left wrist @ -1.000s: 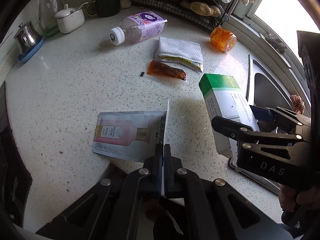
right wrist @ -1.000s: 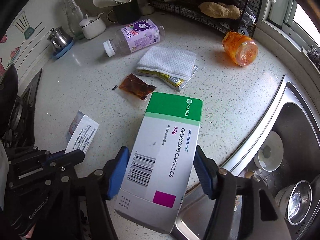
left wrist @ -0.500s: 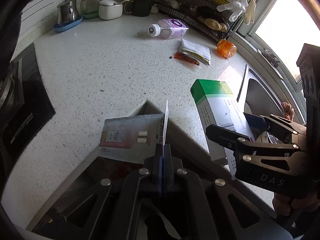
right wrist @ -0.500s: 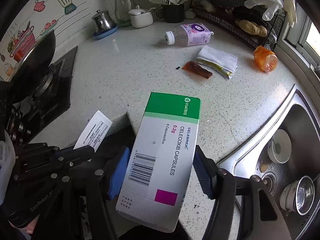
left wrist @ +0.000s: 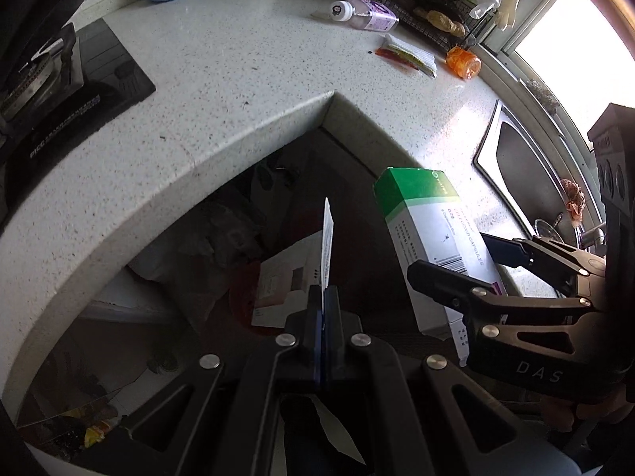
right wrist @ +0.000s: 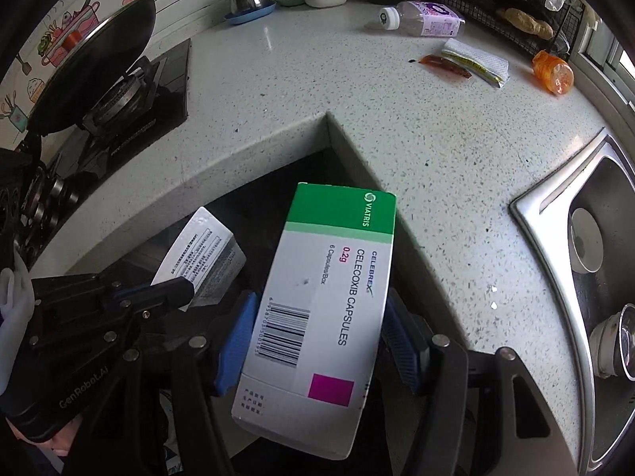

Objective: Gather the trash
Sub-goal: 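Carry the sachet and box down to the red bucket with both grippers, then open the left gripper over the red bucket, dropping the sachet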

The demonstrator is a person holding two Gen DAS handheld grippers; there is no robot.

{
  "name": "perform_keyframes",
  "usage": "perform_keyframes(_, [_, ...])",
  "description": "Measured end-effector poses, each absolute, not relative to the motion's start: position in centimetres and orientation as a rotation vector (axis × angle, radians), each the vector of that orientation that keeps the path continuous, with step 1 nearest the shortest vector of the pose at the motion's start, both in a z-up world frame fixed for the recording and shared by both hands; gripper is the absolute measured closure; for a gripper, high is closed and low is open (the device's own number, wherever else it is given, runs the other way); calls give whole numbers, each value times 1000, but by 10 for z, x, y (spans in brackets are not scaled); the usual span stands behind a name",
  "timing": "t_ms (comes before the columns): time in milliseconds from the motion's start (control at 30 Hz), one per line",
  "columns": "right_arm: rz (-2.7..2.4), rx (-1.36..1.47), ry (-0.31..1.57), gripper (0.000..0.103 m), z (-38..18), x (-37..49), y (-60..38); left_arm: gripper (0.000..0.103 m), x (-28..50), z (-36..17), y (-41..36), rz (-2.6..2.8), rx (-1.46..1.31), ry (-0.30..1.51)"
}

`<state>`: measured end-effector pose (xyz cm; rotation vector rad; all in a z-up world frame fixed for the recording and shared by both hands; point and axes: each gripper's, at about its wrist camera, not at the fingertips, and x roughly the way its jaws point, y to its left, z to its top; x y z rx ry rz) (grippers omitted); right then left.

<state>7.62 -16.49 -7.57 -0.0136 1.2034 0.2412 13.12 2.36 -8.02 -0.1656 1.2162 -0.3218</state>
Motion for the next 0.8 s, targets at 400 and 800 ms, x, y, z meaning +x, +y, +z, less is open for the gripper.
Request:
perform_keyframes(400, [246, -42, 1322, 43, -174, 67, -148, 103, 134, -188, 33, -311, -168, 1340])
perform_keyframes(800, [219, -36, 1388, 43, -310, 87, -153, 103, 151, -321, 19, -338, -142, 1426])
